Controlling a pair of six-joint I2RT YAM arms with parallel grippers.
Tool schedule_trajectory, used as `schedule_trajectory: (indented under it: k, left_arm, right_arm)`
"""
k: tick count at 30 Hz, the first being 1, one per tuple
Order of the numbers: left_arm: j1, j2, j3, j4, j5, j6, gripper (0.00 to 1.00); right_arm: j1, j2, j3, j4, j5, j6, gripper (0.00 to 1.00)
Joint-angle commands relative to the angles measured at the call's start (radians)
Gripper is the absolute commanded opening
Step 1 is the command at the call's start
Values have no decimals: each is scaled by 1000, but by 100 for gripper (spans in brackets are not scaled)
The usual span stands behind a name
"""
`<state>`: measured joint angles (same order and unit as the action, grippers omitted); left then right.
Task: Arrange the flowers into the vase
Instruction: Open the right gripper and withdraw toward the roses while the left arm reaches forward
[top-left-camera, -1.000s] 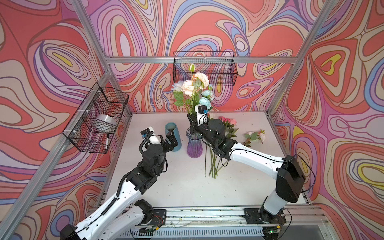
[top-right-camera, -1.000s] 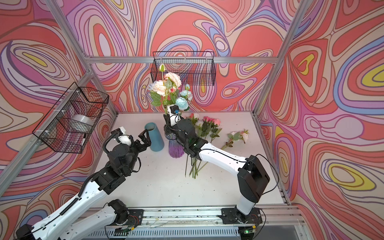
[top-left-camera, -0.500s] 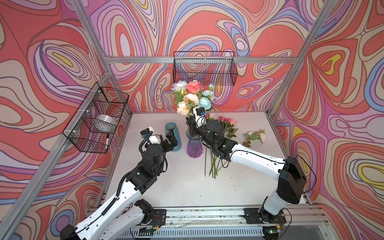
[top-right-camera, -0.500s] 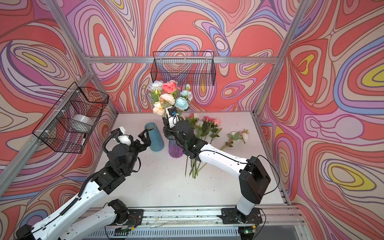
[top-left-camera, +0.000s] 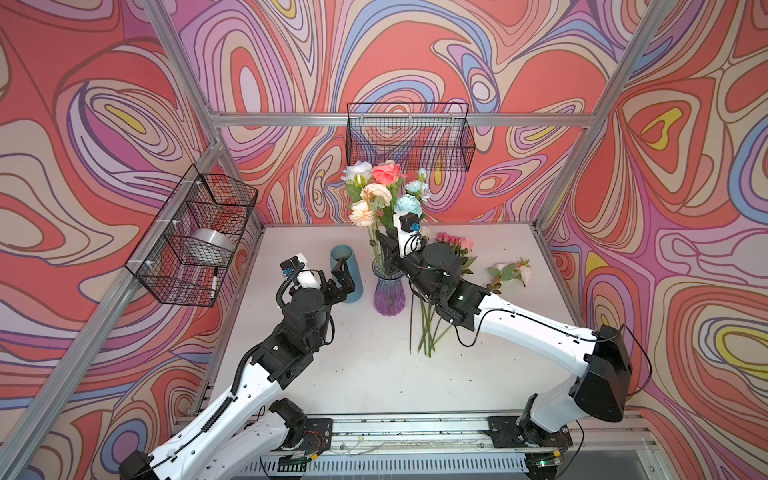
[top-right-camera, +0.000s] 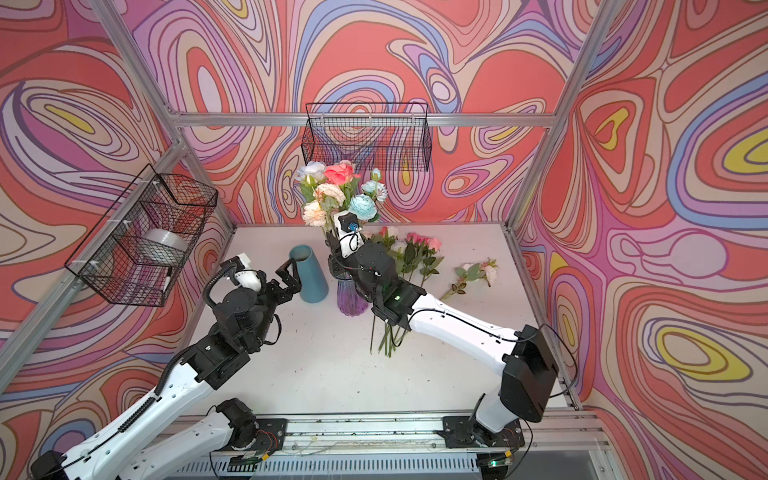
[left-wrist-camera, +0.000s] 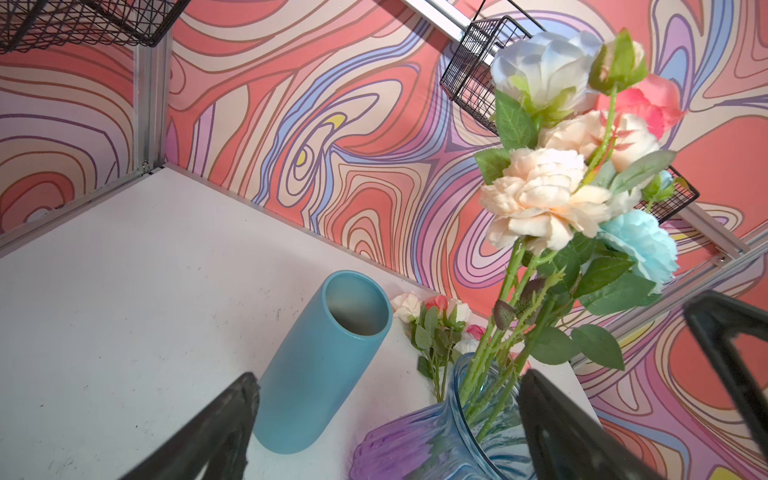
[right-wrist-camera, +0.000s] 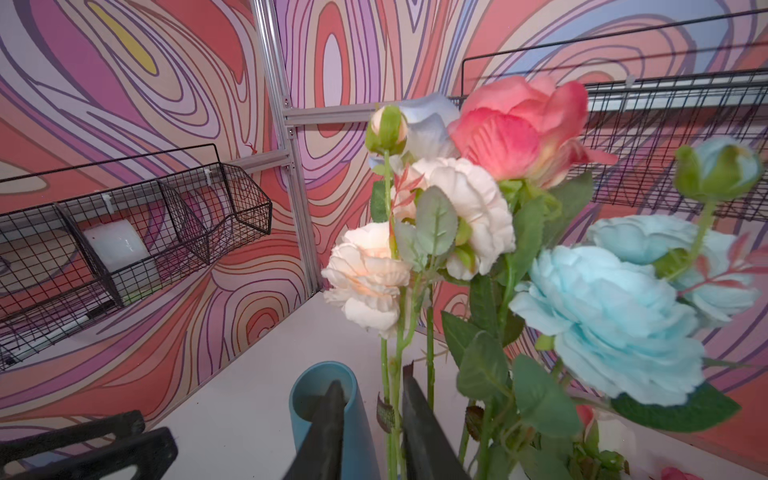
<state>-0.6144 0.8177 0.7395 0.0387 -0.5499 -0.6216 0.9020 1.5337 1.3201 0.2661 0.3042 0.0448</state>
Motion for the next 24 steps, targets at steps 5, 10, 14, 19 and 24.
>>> schedule_trajectory:
  k: [5, 10, 14, 19, 24]
  left_arm:
    - [5, -24, 25, 4, 55, 15, 97]
    - [5, -52, 8, 61, 142, 41, 96]
    - [5, -57, -18, 168, 336, 69, 91]
    - [5, 37, 18, 193, 586, 46, 88]
    - [-40, 185, 85, 166, 796, -1, 85]
  right_arm:
    - [11, -107, -72, -64, 73, 15, 25]
    - [4, -185, -114, -133, 208, 25, 25]
    - [-184, -251, -86, -372, 182, 146, 25]
    - [-563, -284, -89, -629, -44, 396, 25]
    - [-687, -241, -170, -685, -125, 469, 24]
